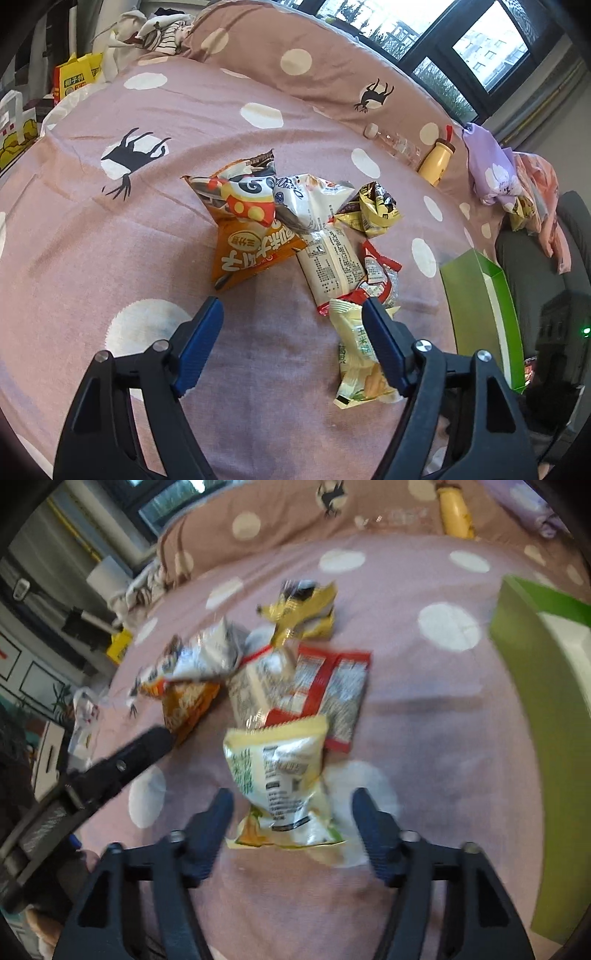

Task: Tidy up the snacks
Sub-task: 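Move the open right gripper onto the pale yellow snack bag, then close the right gripper on the pale yellow bag and lift it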

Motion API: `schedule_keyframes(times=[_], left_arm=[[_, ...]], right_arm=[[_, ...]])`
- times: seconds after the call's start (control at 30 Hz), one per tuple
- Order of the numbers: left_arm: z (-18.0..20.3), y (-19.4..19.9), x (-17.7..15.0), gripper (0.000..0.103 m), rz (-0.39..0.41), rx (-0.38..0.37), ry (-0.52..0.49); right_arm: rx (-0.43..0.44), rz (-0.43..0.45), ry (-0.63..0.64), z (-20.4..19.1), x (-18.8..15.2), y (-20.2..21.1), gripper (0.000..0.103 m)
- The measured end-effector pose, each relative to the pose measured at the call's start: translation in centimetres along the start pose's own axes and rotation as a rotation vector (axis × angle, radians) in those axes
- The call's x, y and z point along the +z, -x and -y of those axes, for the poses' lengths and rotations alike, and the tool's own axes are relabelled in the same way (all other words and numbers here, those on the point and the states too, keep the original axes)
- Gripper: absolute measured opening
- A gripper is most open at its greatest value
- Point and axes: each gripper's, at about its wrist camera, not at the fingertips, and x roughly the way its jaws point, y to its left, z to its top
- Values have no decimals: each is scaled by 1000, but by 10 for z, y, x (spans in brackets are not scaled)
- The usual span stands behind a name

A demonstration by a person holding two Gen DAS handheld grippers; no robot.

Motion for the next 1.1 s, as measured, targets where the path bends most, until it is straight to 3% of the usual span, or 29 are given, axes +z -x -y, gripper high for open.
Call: schedule_keyframes(times=[0.37, 0.57, 1.1], left_arm=[[13, -1, -4, 75, -29, -44, -38], [28, -1, -12, 75, -52, -96, -98], [47, -15, -26, 73, -86, -71, -149]], right_arm=[[121, 156, -167, 42, 10, 40, 71], [210, 139, -212, 47, 15, 35, 71], [312, 47, -244, 48, 15, 7, 71]])
